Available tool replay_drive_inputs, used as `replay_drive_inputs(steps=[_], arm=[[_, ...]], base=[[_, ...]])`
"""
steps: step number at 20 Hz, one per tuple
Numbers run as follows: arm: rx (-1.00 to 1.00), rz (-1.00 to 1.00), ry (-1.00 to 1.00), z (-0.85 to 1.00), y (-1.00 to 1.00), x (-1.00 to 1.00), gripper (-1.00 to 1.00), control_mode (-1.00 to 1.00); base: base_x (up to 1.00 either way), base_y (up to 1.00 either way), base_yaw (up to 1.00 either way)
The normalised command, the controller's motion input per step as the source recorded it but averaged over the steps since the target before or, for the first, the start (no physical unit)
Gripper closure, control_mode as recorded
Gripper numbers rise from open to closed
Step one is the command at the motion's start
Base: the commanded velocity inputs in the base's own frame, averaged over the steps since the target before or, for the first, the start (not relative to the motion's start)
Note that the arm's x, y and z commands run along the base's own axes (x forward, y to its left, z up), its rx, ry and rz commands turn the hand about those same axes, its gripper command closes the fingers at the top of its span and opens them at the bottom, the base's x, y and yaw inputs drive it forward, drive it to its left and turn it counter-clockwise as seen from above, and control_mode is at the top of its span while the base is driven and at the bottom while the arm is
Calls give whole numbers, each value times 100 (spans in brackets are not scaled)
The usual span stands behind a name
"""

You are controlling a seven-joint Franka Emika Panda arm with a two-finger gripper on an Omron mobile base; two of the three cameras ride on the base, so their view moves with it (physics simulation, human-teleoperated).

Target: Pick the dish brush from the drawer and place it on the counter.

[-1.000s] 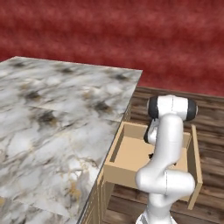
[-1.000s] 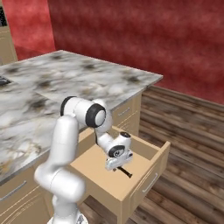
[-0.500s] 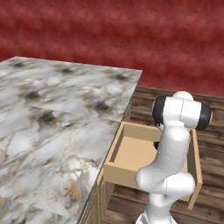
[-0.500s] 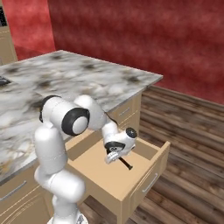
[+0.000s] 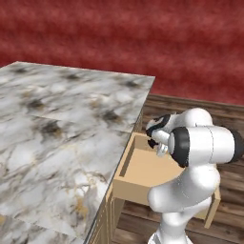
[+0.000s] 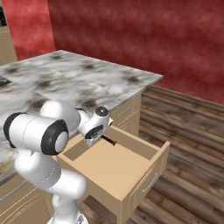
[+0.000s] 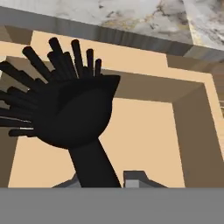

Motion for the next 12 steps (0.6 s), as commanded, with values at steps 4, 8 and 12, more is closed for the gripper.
replay_drive_inputs(steps=[4, 8, 12], arm=[[-3, 32, -13, 100, 70, 54, 100, -100], [0, 31, -17, 100, 72, 57, 100, -100], [-5, 24, -16, 99, 95, 57, 100, -100]], base=[[0, 0, 0], [0, 0, 0], [0, 0, 0]])
